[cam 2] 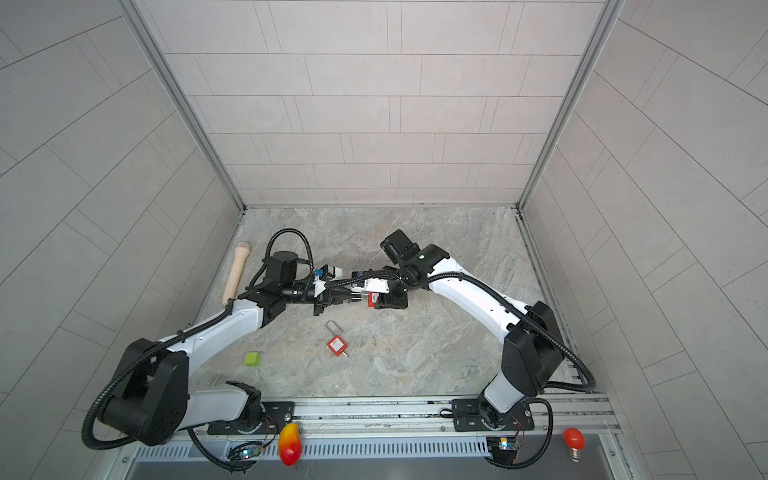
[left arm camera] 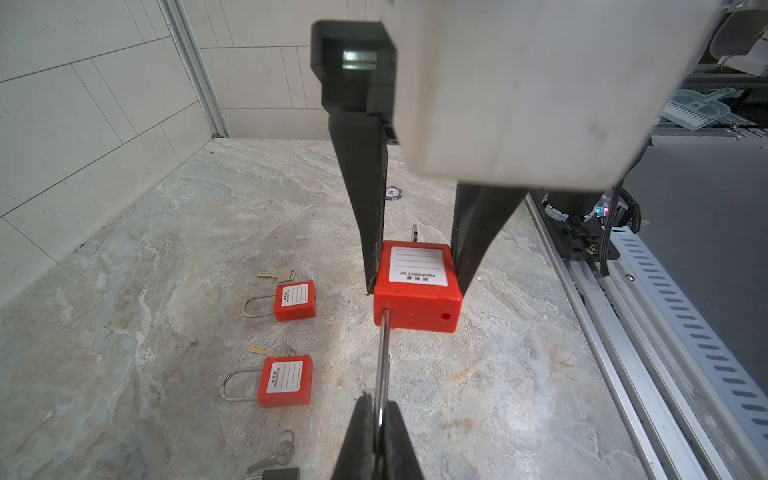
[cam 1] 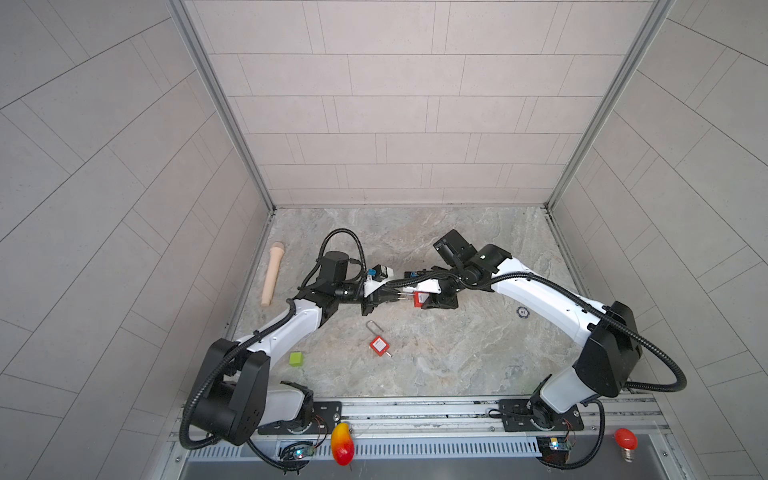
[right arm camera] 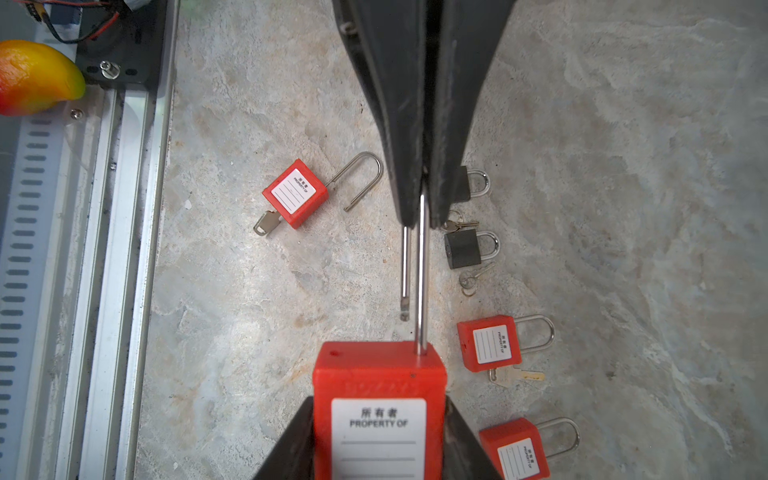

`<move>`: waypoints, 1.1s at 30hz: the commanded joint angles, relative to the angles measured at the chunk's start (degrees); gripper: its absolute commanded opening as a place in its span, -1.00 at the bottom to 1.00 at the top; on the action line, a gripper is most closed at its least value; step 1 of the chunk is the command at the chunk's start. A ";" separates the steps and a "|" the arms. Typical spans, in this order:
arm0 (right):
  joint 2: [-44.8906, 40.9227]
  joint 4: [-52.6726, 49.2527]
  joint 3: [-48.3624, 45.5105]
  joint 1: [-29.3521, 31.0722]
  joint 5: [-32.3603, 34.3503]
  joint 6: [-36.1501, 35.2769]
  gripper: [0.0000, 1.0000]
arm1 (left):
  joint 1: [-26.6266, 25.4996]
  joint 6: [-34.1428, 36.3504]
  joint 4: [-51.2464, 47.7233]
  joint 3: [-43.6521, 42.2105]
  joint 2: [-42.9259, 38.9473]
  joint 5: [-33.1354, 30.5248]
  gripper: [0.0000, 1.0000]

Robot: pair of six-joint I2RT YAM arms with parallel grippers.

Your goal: Lock with the key

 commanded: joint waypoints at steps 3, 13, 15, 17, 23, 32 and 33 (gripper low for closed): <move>-4.56 -0.25 -2.50 -1.59 2.58 -1.37 -0.06 | -1.49 -2.30 3.69 0.99 -2.82 2.28 -1.00; -1.19 -7.19 1.98 -3.22 -1.27 -0.61 0.09 | -4.61 -2.73 4.14 0.72 -4.75 -0.42 -1.00; -0.98 -8.04 2.27 -3.23 -1.85 -0.90 0.10 | -4.71 -3.57 4.58 0.72 -4.74 -1.21 -1.00; -1.27 -8.07 2.09 -3.31 -2.18 -1.00 0.10 | -4.75 -3.98 5.14 0.67 -4.73 -1.36 -1.00; -2.32 -8.76 1.27 -3.25 -3.57 -2.61 0.15 | -4.93 -7.26 8.60 0.54 -4.66 -2.22 -1.00; -2.12 -6.50 1.46 -3.30 -0.61 -3.99 -0.07 | -5.71 -7.75 8.89 0.46 -4.66 0.33 -1.00; -2.03 -6.91 1.67 -3.28 -1.14 -4.78 -0.12 | -5.76 -7.83 8.89 0.46 -4.65 0.35 -1.00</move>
